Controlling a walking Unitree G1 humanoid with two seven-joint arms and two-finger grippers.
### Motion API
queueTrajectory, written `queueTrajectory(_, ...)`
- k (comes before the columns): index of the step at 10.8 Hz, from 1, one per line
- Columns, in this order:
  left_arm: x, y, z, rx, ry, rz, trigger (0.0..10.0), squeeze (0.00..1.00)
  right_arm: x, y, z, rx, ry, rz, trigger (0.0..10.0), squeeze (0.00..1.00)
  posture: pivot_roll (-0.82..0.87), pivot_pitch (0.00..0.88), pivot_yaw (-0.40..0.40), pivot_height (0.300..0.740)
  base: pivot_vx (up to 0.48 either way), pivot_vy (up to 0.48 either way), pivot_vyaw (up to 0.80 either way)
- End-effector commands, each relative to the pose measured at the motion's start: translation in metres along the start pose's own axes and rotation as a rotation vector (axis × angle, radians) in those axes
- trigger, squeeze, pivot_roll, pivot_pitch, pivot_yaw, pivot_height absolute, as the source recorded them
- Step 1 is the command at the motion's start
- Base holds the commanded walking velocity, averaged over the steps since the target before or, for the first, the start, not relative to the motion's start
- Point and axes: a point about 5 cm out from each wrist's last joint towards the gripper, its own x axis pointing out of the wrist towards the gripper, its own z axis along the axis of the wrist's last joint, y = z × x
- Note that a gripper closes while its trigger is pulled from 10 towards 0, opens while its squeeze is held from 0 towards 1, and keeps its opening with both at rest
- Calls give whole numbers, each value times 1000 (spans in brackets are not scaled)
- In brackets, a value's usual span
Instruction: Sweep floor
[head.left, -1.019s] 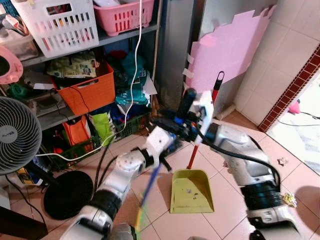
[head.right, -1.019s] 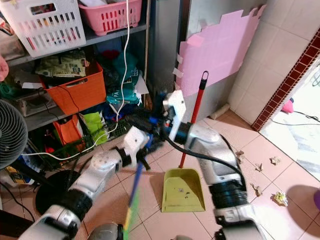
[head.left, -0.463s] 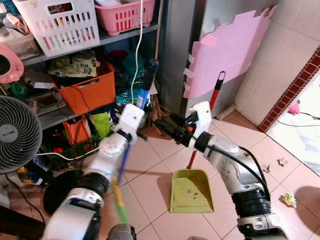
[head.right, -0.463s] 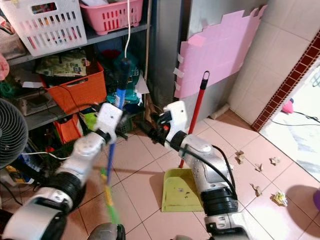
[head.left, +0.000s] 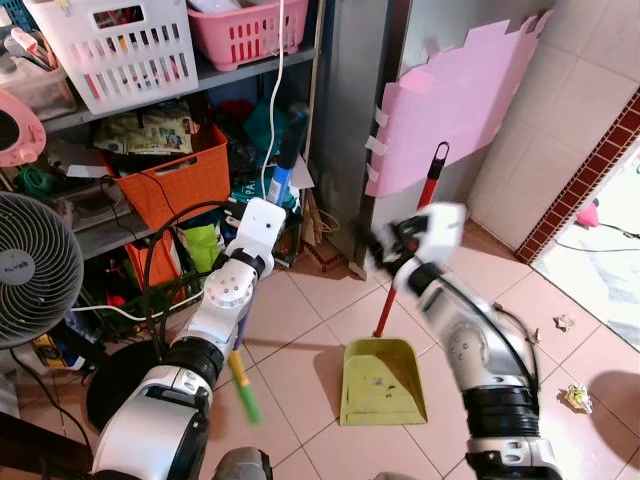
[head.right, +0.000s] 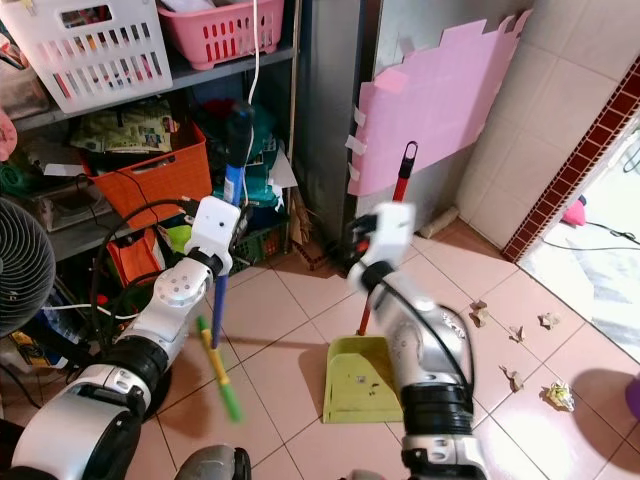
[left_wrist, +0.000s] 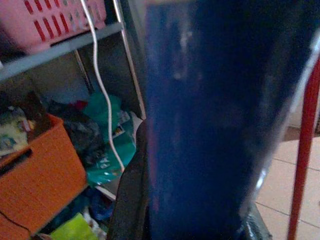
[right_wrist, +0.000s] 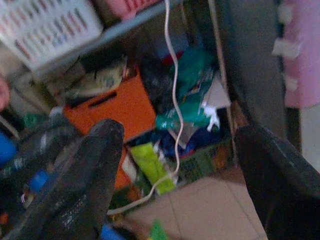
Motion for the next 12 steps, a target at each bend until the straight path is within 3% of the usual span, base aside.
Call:
queueTrajectory(1,5,3,8,-1,-26,5,0,0,1,4,15,11,-63,32,10000,0,-141,0,16,740,0,0,0)
queueTrajectory(2,5,0,8,-59,-32,-2,0,0,-3,1,31,-30,-111,66,10000,0,-141,0,14,740,0,0,0)
queueTrajectory(3,4,-4,7,-70,-38,-4,0,0,-9,2,39,7,-125,110,10000,0,-140,0,15,740,0,0,0)
queueTrajectory(5,4,-29,5,-90,-32,-83,0,0,-30,23,44,33,-67,322,10000,0,-153,0,20,740,0,0,0)
queueTrajectory(7,11,-62,15,-111,-36,-215,0,0,-52,30,43,61,-11,474,10000,0,-175,0,34,740,0,0,0)
queueTrajectory(10,15,-79,23,-93,-36,-293,0,0,-42,38,54,-108,-97,394,10000,0,-185,0,52,740,0,0,0)
queueTrajectory(12,16,-87,26,-95,-45,-319,0,0,-33,47,53,-149,-117,374,10000,0,-182,0,53,740,0,0,0)
